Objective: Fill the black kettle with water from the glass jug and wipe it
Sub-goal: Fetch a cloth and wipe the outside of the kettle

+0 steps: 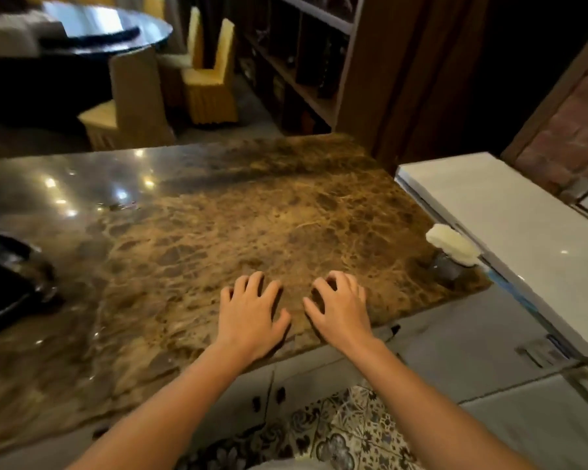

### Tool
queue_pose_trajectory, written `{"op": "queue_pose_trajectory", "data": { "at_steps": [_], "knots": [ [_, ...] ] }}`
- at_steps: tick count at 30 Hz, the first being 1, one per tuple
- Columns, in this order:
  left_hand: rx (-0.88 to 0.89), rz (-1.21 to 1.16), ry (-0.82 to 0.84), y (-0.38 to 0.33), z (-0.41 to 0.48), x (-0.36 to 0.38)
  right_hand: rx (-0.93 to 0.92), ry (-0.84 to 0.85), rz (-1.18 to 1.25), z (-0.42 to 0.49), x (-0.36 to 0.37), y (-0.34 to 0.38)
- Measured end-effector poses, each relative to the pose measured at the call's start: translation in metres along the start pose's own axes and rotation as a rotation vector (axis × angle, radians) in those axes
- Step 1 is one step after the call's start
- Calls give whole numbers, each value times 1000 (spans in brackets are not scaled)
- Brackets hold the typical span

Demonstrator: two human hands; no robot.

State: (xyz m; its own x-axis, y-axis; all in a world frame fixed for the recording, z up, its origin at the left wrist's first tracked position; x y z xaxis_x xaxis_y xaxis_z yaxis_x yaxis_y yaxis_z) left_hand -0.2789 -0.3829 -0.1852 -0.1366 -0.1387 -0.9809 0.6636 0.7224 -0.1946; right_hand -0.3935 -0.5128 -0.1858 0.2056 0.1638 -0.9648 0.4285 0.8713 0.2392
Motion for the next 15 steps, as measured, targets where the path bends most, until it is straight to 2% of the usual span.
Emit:
{"op": "queue_pose_trajectory", "data": {
  "at_steps": [8, 12, 15],
  "knots": [
    [-566, 22, -77, 164, -86, -32, -504, 138, 155, 43, 49, 185],
    [-787, 11, -91, 210, -145, -40, -663, 203, 237, 43, 67, 258],
    [-935, -12, -119, 238, -193, -48, -851, 276, 262, 21, 76, 321]
  ]
}}
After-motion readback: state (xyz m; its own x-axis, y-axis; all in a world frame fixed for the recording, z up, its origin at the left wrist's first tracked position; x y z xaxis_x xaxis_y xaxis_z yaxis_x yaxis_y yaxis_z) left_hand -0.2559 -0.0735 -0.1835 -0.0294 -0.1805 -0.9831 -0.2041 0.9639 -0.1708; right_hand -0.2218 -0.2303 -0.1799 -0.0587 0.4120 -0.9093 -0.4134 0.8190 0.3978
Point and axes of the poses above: each hand's wrist, its own z-axis towards the middle knuckle, its own x-axis out of the palm, y = z × x, the point moved 4 cm from there along z, towards the middle knuckle, and after that the axes turned 11 degrees about -x, right-handed, at the moved point
